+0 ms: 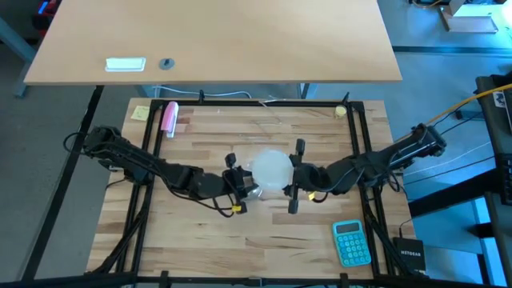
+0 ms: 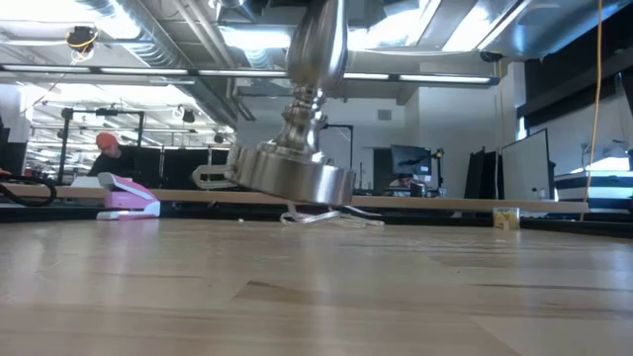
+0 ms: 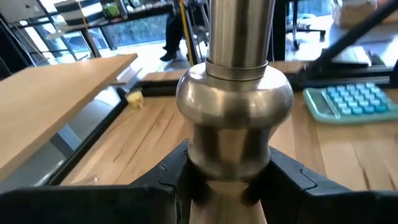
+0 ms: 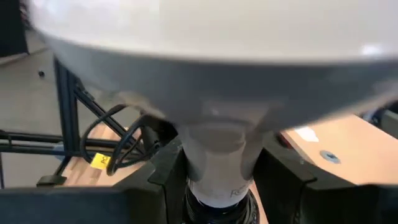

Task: Screw lightbulb
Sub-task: Insert the light bulb into the lamp

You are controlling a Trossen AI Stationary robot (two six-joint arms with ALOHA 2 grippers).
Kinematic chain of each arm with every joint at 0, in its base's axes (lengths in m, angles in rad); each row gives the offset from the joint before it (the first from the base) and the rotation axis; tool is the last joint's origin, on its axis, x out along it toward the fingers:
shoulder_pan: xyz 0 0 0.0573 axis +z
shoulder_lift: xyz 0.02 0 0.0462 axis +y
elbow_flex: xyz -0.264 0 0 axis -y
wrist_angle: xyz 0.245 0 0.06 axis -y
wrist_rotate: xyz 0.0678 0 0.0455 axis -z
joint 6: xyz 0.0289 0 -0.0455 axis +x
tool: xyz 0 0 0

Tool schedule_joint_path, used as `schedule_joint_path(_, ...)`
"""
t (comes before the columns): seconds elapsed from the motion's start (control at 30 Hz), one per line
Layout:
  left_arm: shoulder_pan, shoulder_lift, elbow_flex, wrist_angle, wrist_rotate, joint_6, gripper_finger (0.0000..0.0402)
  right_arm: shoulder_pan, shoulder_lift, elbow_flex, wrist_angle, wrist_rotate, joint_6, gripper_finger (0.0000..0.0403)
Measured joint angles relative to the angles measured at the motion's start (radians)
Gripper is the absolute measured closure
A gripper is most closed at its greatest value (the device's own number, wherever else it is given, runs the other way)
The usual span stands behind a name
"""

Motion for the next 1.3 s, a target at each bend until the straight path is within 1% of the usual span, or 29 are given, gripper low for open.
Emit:
schedule_joint_path(0.23,0.0,0.0,0.0,-0.013,0.008,-0.02,0.0279,-0.022,-0.063,-0.212,0.323,-0.083,-0.047,0.0246)
schedule_joint_path(0.37,0.0,0.0,0.0,-0.021,0.004,-0.031,0.0279,-0.034,-0.066,-0.27,0.436,-0.096,-0.048,0.0246)
schedule_joint_path(0.47,-0.001,0.003,0.0,-0.021,-0.05,-0.051,0.0279,-0.033,-0.066,-0.273,0.443,-0.042,-0.049,0.0246)
schedule_joint_path(0.57,0.0,0.015,0.0,-0.021,-0.125,-0.096,0.0279,-0.031,-0.065,-0.273,0.44,0.058,-0.048,0.0246)
schedule_joint_path(0.67,-0.002,0.039,0.0,-0.022,-0.19,-0.144,0.028,-0.034,-0.051,-0.274,0.44,0.098,-0.027,0.0246)
schedule_joint_path(0.73,-0.004,0.062,0.0,-0.017,-0.206,-0.183,0.028,-0.038,-0.034,-0.275,0.443,0.123,-0.007,0.0246)
schedule_joint_path(0.8,-0.007,0.085,0.0,-0.007,-0.236,-0.224,0.028,-0.039,-0.015,-0.274,0.451,0.162,0.021,0.0246)
schedule_joint_path(0.87,-0.012,0.106,0.0,0.001,-0.288,-0.247,0.028,-0.039,0.004,-0.275,0.469,0.206,0.046,0.0246)
schedule_joint_path(0.97,-0.029,0.135,0.002,0.03,-0.373,-0.254,0.028,-0.039,0.027,-0.274,0.502,0.251,0.099,0.0246)
schedule_joint_path(1.03,-0.04,0.155,0.004,0.053,-0.422,-0.256,0.028,-0.039,0.035,-0.274,0.506,0.283,0.169,0.0246)
schedule_joint_path(1.13,-0.048,0.192,0.006,0.121,-0.494,-0.24,0.028,-0.039,0.047,-0.274,0.511,0.311,0.236,0.0246)
schedule_joint_path(1.2,-0.048,0.21,0.006,0.171,-0.525,-0.219,0.028,-0.038,0.057,-0.274,0.523,0.345,0.247,0.0246)
schedule_joint_path(1.3,-0.047,0.219,0.006,0.203,-0.532,-0.187,0.028,-0.038,0.063,-0.274,0.527,0.348,0.241,0.0246)
